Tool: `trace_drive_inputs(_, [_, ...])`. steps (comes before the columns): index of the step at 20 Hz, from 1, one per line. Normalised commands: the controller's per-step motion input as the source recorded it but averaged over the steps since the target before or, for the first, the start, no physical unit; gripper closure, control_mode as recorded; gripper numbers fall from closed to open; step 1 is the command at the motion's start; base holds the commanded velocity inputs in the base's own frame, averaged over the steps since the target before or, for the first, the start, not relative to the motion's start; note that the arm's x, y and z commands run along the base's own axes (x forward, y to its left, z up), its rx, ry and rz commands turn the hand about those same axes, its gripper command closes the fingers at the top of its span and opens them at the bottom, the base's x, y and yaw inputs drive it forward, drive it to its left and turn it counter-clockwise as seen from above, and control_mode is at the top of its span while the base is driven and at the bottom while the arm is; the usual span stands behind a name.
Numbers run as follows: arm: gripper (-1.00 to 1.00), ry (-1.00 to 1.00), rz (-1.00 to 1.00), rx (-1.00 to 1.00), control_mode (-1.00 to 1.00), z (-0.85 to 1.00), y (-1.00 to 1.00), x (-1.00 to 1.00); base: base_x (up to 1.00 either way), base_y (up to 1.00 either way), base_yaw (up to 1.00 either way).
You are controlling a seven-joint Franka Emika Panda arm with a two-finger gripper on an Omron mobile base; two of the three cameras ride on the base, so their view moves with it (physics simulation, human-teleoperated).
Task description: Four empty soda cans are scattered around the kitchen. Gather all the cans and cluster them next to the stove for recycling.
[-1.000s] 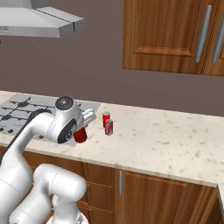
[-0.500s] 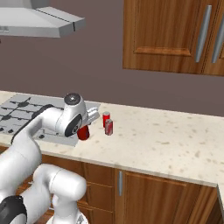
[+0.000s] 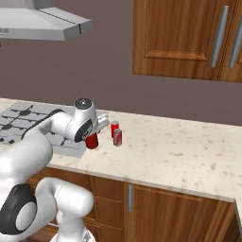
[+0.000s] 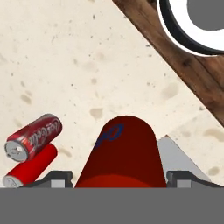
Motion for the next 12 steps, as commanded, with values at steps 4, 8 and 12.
trace_drive_inputs(4, [1.0,0.0,0.0,0.0,-1.0,-0.22,0.0,0.24,0.0,0.0,0.0])
trace_drive_inputs(8, [1.0,0.0,0.0,0.0,-1.0,-0.15,0.0,0.23,0.0,0.0,0.0])
trace_drive_inputs(12, [1.0,0.0,0.0,0.0,-1.0,-0.13,0.0,0.18,0.0,0.0,0.0])
